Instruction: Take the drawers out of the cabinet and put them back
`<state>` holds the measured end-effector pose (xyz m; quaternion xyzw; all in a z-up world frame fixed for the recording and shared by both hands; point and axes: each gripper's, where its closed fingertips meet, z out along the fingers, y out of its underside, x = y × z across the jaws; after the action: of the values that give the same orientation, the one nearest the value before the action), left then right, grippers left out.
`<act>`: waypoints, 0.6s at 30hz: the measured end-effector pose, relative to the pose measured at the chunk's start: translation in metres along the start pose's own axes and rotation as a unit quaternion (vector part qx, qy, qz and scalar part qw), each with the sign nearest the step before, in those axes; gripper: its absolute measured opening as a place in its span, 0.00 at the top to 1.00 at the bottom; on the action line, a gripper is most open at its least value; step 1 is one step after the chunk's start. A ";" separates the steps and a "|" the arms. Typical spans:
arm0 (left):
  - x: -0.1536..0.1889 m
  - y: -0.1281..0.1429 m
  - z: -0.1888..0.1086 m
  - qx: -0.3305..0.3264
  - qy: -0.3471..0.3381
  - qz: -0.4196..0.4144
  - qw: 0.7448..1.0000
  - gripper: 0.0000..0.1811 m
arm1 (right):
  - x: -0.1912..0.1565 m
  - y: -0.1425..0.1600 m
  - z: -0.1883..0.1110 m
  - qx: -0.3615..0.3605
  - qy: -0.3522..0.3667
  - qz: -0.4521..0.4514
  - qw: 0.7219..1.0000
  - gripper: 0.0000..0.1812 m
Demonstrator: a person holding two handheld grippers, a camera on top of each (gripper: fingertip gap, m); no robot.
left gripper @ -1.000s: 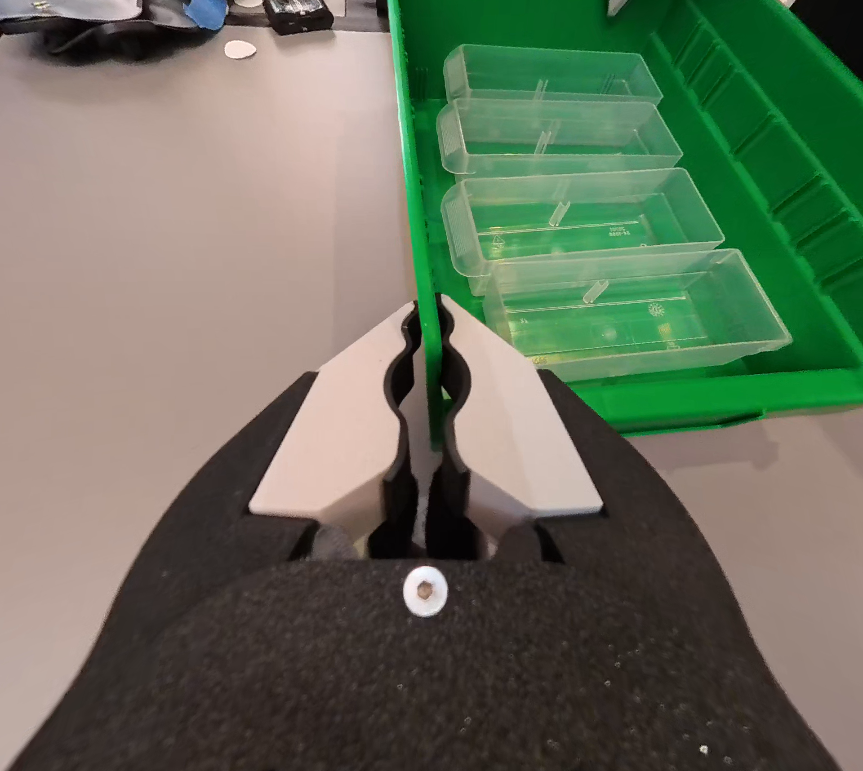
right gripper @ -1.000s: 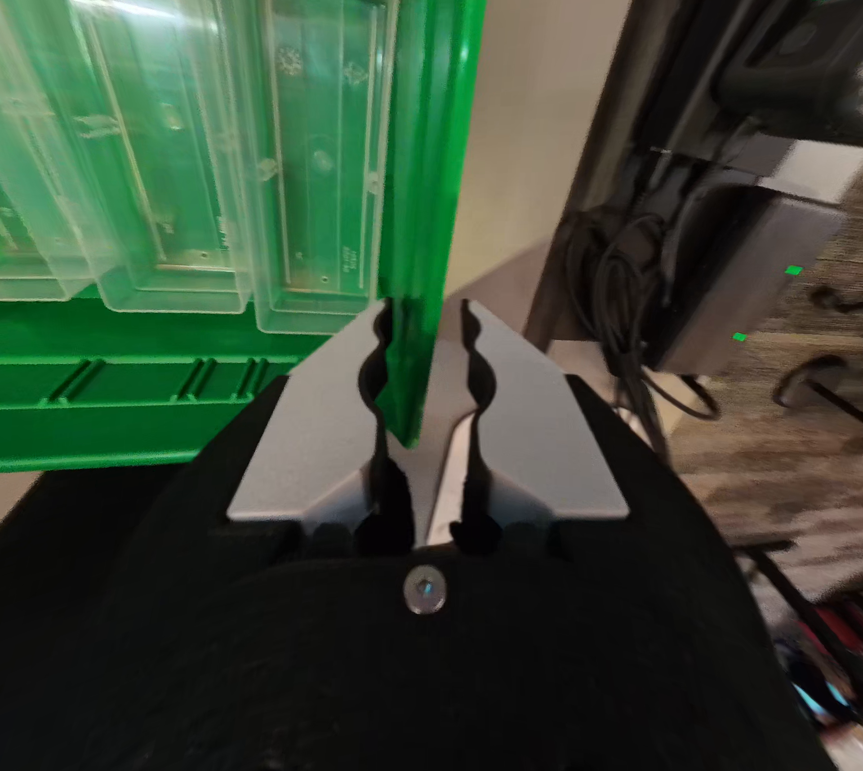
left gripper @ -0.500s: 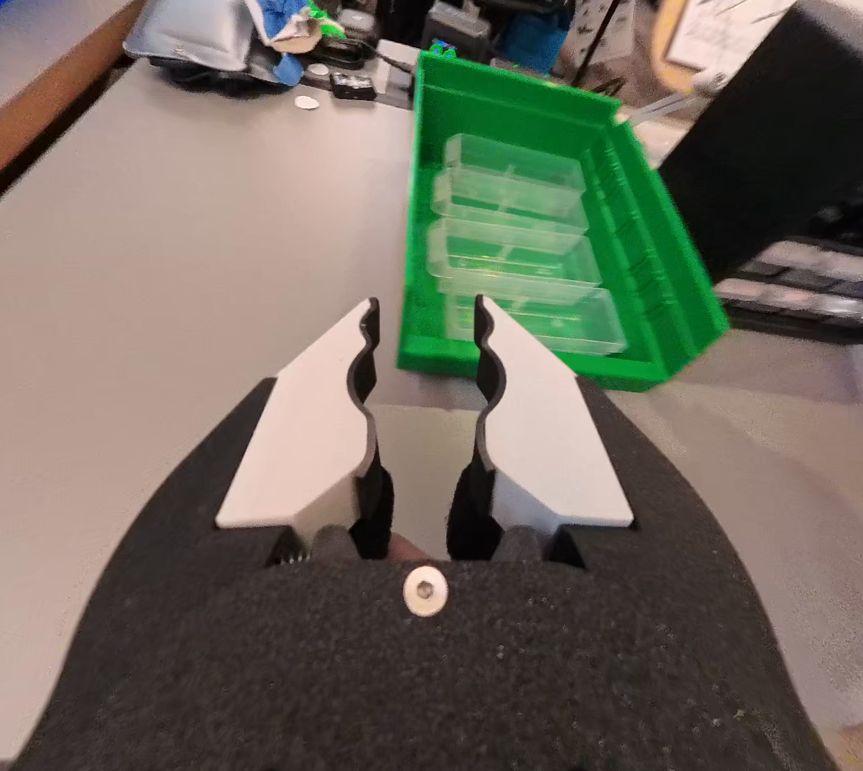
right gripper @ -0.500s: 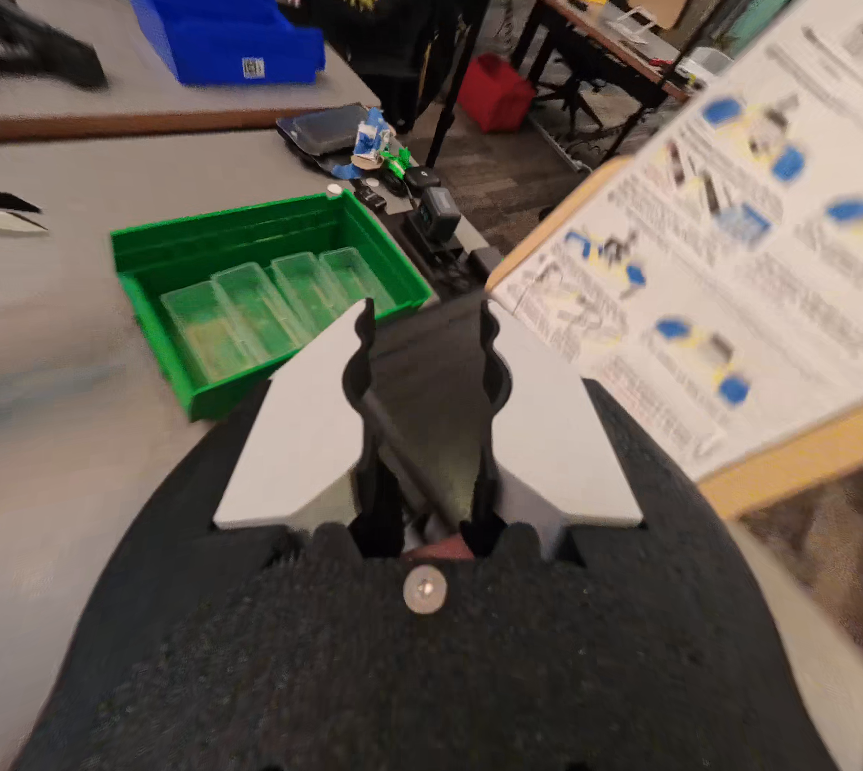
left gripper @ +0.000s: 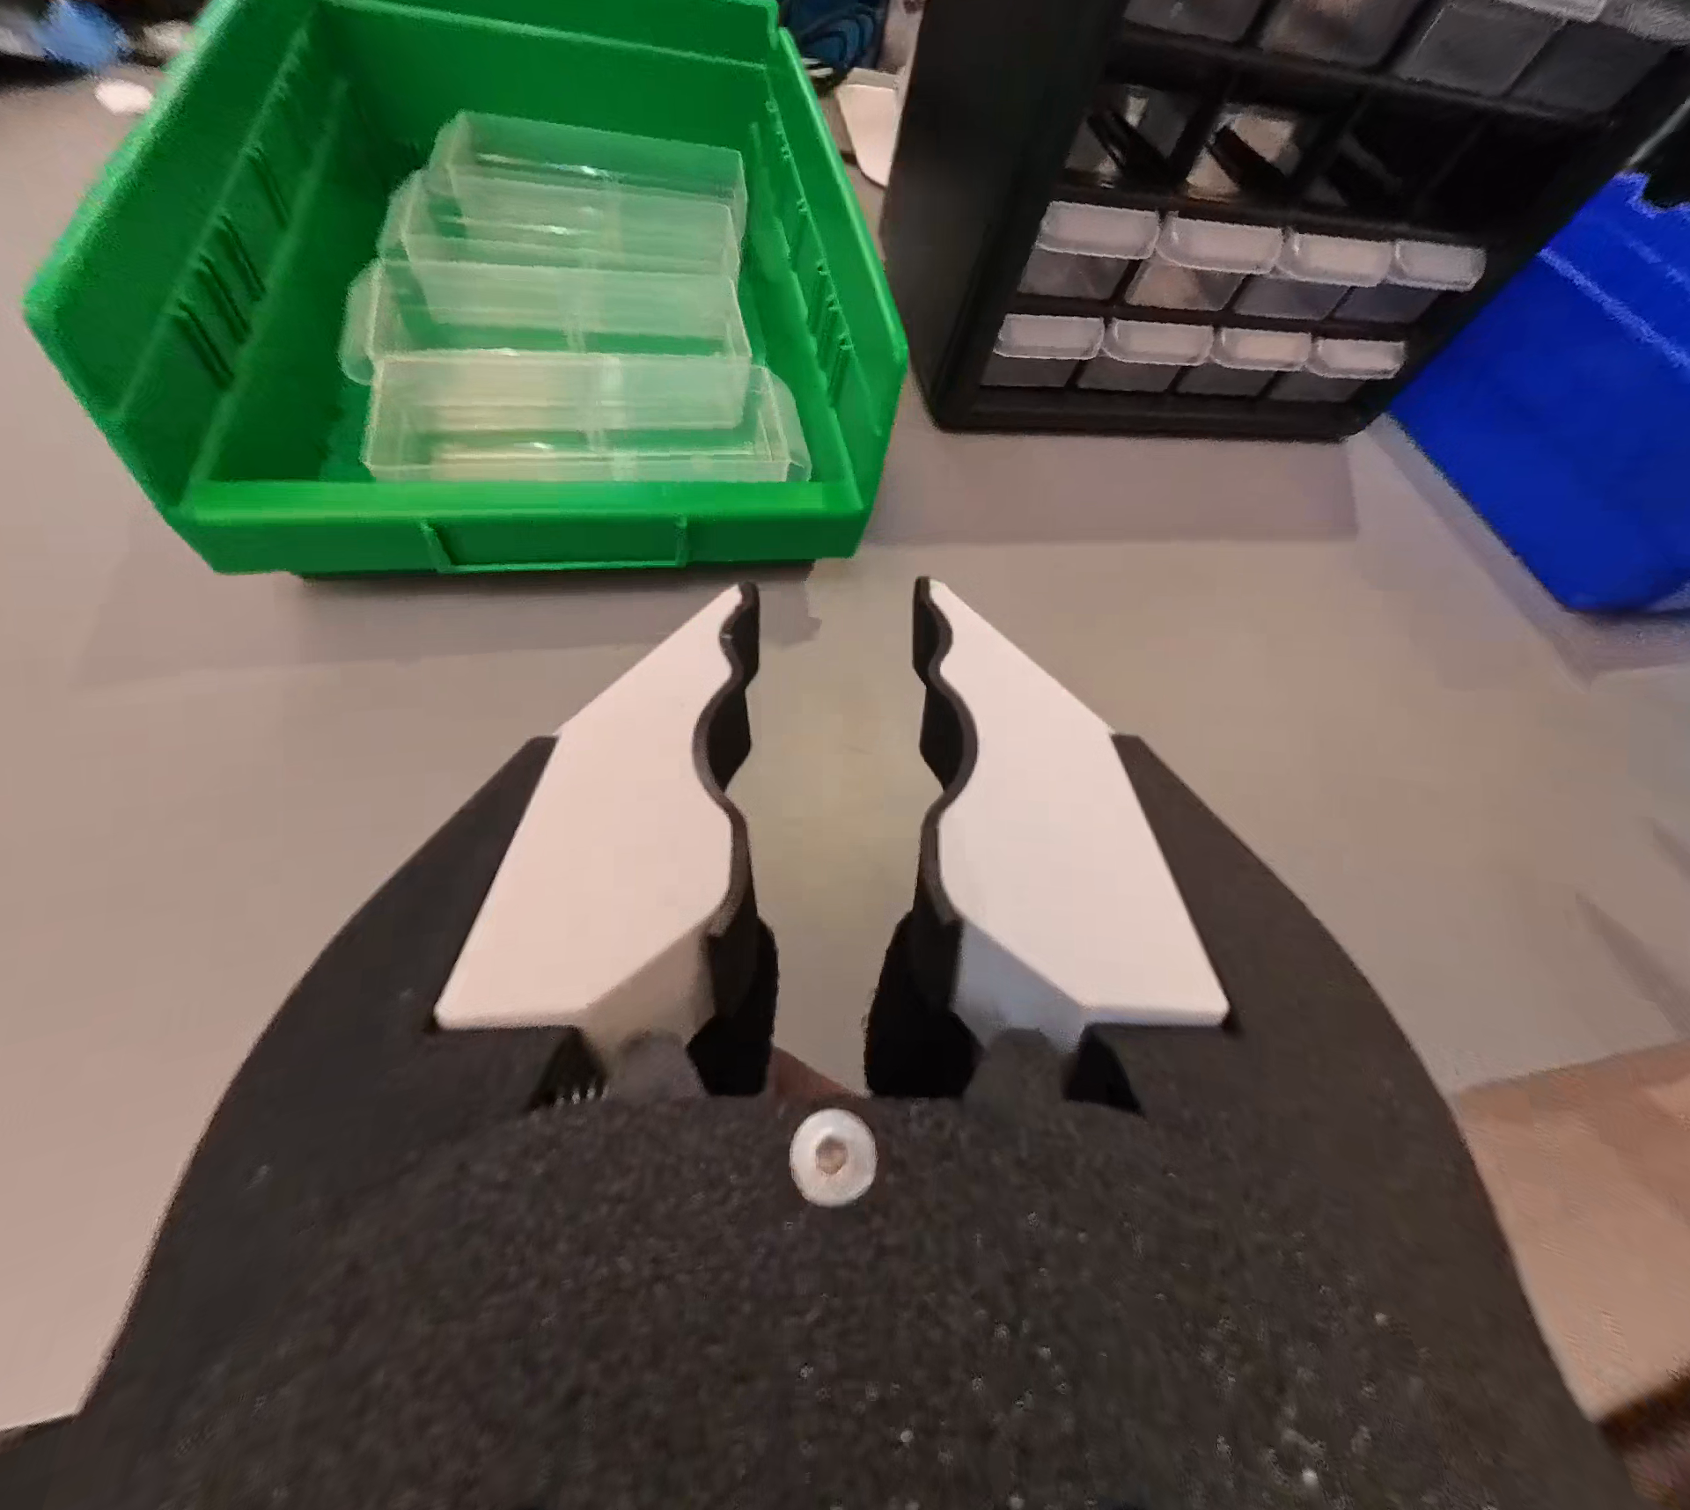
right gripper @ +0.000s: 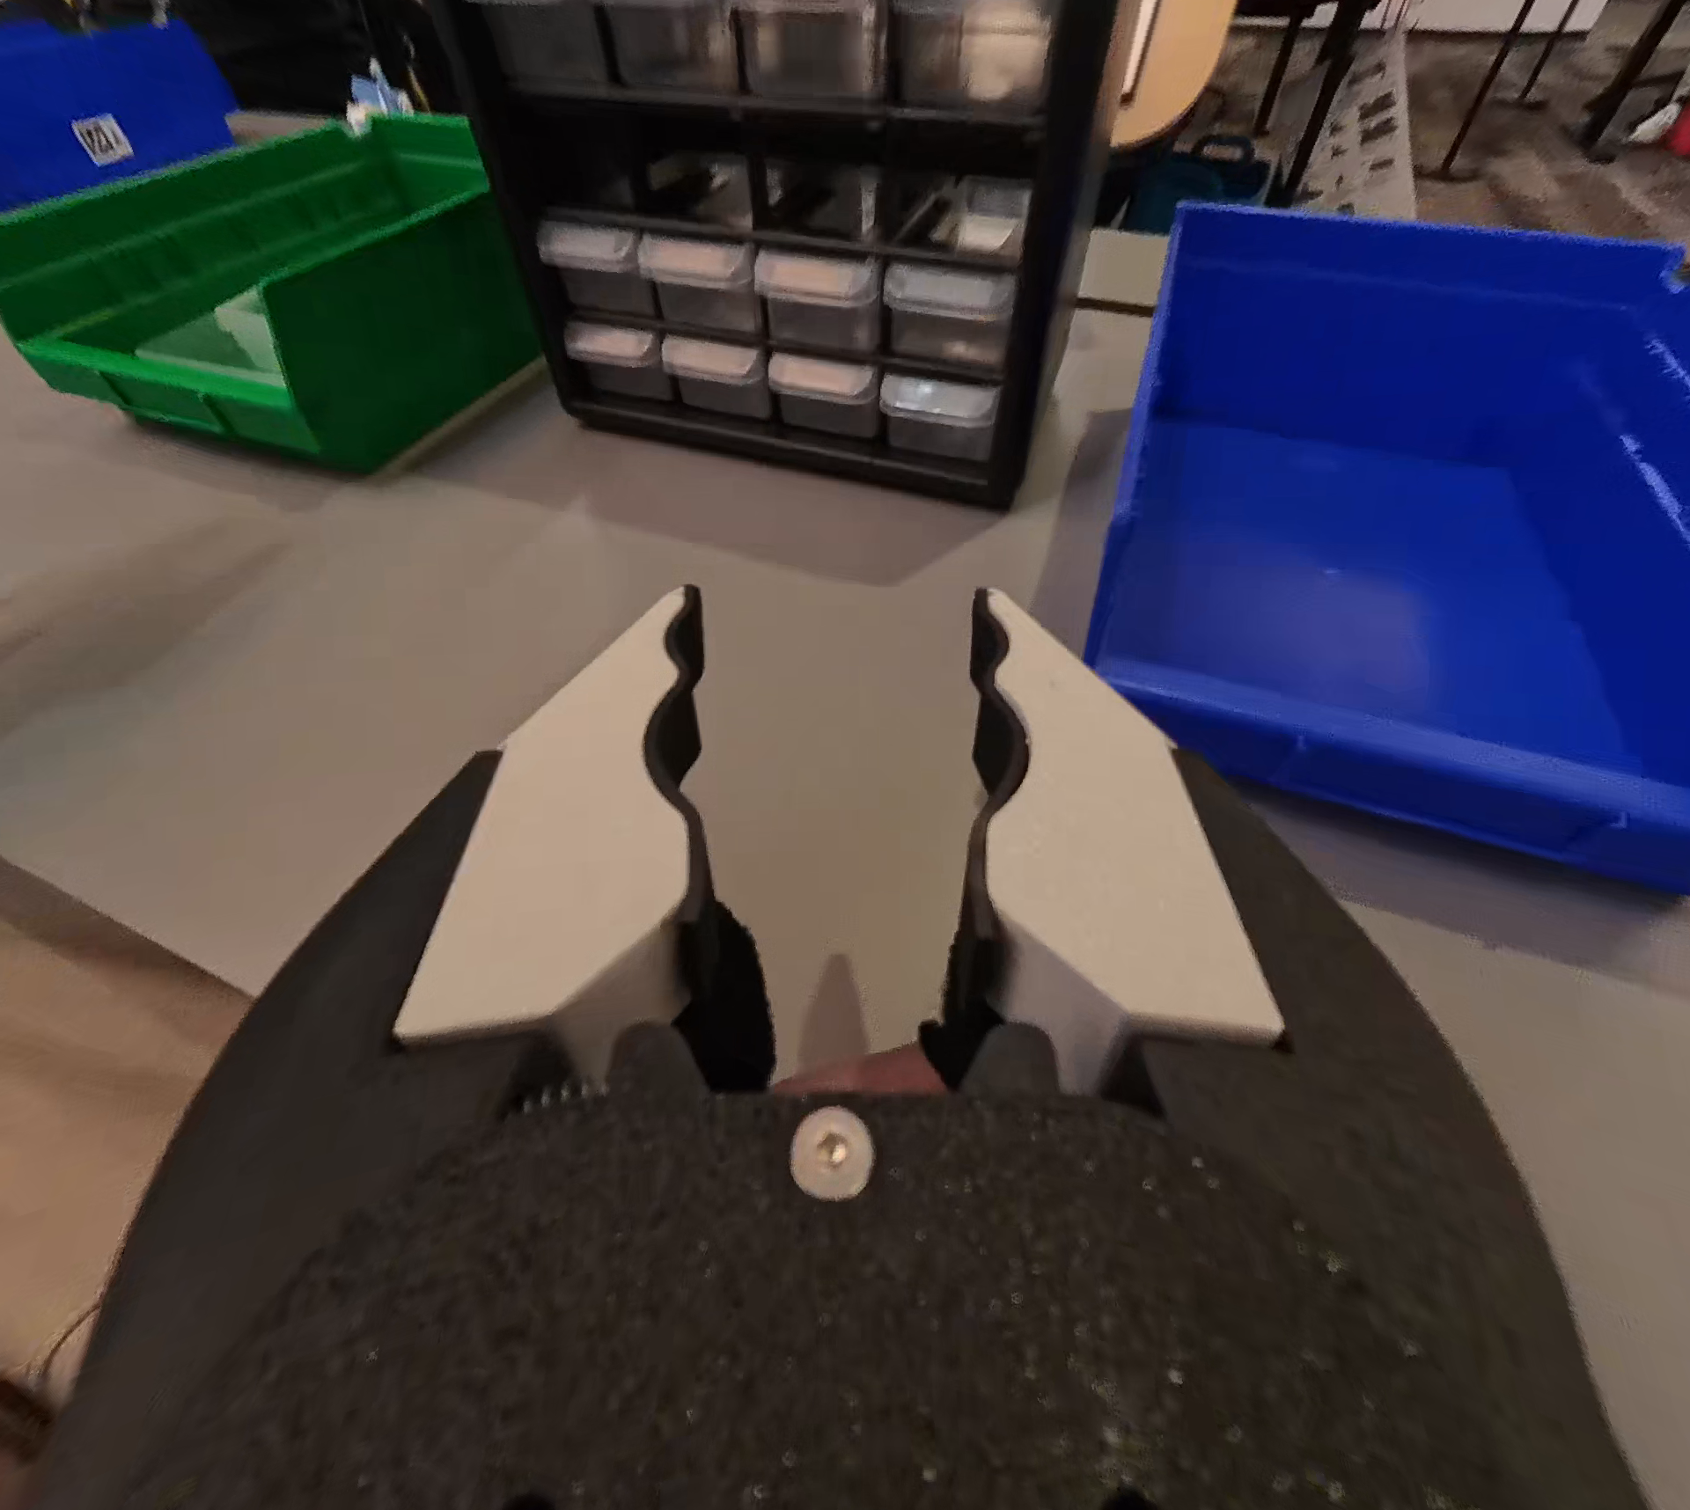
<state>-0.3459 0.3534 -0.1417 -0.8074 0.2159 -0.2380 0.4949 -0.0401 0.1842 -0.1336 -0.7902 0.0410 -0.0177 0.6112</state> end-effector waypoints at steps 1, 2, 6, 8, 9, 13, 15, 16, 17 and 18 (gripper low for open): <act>-0.002 -0.002 0.000 0.005 -0.011 0.020 1.000 0.82 | 0.005 0.001 0.001 0.003 0.000 0.007 1.000 0.68; -0.002 -0.003 0.001 0.008 -0.019 0.037 0.999 0.82 | 0.009 0.008 0.004 -0.009 -0.001 0.017 1.000 0.68; -0.005 -0.001 -0.002 0.014 -0.032 0.067 0.997 0.82 | 0.013 0.012 0.012 -0.032 -0.016 0.061 0.998 0.68; -0.011 0.000 -0.005 0.013 -0.044 0.071 0.996 0.82 | 0.013 0.016 0.019 -0.042 -0.012 0.042 0.998 0.67; -0.012 -0.002 -0.005 0.017 -0.043 0.064 0.997 0.82 | 0.011 0.021 0.022 -0.054 -0.013 0.033 0.998 0.67; -0.014 0.000 0.005 0.002 -0.028 0.029 0.999 0.82 | 0.002 0.024 0.021 -0.058 -0.030 0.034 0.997 0.68; -0.017 0.001 0.009 -0.002 -0.028 0.025 0.999 0.82 | -0.001 0.025 0.017 -0.060 -0.034 0.043 0.997 0.68; -0.019 0.002 0.009 -0.004 -0.029 0.025 0.999 0.82 | -0.002 0.025 0.015 -0.059 -0.035 0.046 0.997 0.68; -0.021 0.002 0.008 -0.004 -0.032 0.024 0.999 0.82 | -0.003 0.025 0.014 -0.059 -0.036 0.045 0.997 0.68; -0.022 0.001 0.008 -0.003 -0.032 0.022 0.999 0.82 | -0.004 0.024 0.014 -0.058 -0.036 0.041 0.997 0.68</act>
<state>-0.3587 0.3708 -0.1497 -0.8109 0.2182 -0.2003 0.5047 -0.0437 0.1920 -0.1604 -0.8223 0.0521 0.0381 0.5654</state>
